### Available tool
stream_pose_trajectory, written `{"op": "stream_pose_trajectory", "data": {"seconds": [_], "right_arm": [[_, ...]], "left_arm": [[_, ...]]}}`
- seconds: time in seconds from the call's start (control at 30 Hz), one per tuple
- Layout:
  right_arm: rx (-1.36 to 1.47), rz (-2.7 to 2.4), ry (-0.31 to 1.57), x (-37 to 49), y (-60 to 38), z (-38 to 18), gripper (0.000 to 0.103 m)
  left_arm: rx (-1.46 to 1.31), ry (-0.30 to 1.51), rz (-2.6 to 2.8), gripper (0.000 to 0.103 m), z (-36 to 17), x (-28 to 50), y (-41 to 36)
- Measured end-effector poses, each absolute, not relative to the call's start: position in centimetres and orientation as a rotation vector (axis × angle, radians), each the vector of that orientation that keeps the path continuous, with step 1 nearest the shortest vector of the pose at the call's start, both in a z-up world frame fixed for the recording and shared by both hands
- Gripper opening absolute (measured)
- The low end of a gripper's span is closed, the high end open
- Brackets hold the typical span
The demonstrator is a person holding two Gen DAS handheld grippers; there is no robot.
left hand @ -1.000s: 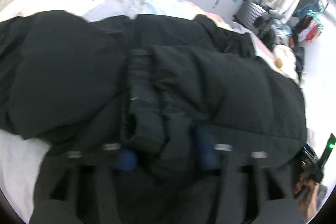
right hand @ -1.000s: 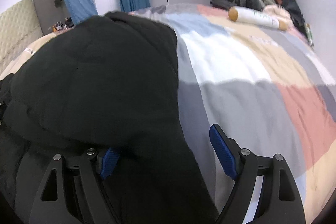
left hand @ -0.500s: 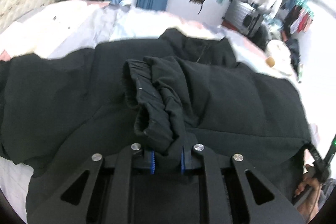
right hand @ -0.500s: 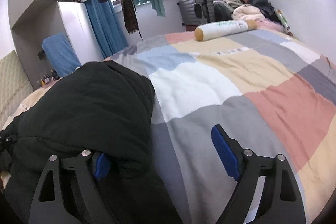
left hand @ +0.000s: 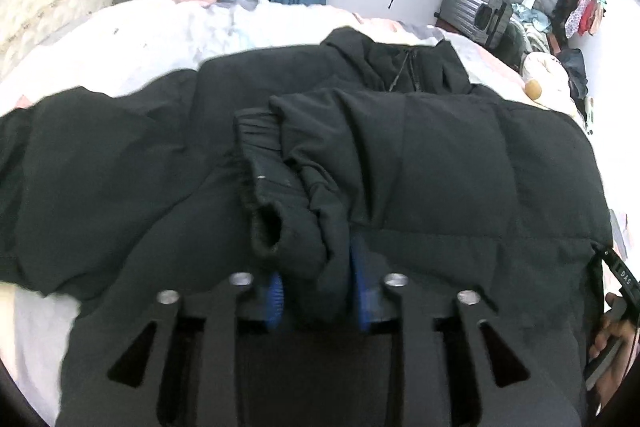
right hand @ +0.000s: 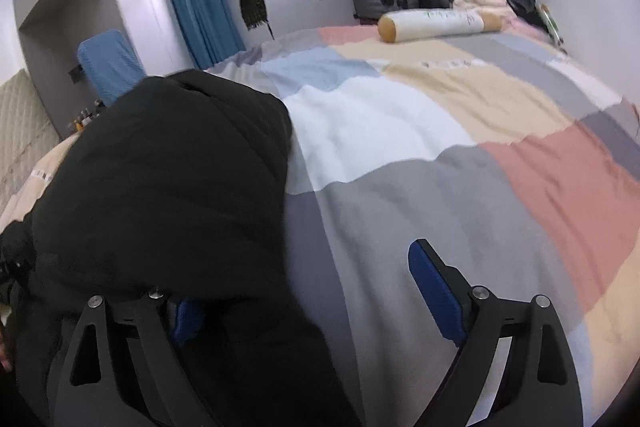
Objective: Fold large clothes
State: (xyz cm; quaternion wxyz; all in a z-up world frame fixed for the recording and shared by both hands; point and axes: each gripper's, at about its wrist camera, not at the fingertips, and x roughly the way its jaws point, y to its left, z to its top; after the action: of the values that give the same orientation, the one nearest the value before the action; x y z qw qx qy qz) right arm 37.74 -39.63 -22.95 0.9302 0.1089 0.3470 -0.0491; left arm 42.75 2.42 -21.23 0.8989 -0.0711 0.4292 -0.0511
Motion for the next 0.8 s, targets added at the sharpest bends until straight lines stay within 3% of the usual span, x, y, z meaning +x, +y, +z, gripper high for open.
{"op": "stream_pose_trajectory", "data": {"seconds": [0.07, 0.43, 0.8], "right_arm": [[0.215, -0.086, 0.711, 36.7, -38.9, -21.8, 0.089], [0.13, 0.047, 0.612, 29.1, -32.0, -14.1, 0.089], [0.152, 0.104, 0.525, 20.1, -29.6, -10.0, 0.09]], "left_arm": [[-0.145, 0.852, -0.089, 0.058, -19.9, 41.6, 2.9], [-0.128, 0.73, -0.1, 0.058, -11.8, 32.6, 3.6], [-0.176, 0.669, -0.11, 0.058, -9.1, 25.0, 5.7]]}}
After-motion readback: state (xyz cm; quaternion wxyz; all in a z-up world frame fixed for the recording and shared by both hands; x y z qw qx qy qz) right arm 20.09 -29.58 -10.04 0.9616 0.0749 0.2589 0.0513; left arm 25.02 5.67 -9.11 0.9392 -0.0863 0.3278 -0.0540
